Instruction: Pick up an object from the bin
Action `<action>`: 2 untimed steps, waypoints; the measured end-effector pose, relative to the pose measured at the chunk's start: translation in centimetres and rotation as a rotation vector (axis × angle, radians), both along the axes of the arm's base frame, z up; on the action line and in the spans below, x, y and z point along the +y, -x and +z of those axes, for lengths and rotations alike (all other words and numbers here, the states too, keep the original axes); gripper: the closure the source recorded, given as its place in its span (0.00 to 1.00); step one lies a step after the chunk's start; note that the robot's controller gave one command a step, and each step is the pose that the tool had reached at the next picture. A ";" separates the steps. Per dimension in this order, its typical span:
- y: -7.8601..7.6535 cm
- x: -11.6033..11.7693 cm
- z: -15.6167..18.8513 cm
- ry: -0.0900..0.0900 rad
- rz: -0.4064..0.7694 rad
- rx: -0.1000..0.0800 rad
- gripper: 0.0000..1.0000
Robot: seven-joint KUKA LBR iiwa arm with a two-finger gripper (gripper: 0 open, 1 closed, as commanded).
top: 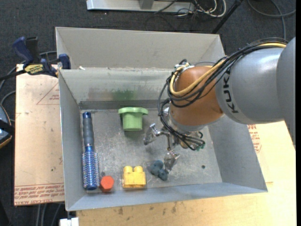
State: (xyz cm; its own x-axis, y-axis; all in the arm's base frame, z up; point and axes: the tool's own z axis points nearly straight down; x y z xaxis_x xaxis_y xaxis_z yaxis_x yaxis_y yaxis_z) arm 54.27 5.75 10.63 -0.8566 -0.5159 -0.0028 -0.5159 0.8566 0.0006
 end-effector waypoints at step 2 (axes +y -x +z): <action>3.3 -0.6 -3.0 0.002 0.210 -0.006 1.00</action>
Offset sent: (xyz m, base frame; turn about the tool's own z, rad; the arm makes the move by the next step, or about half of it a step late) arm -0.0375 -0.0068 -0.0363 -0.2122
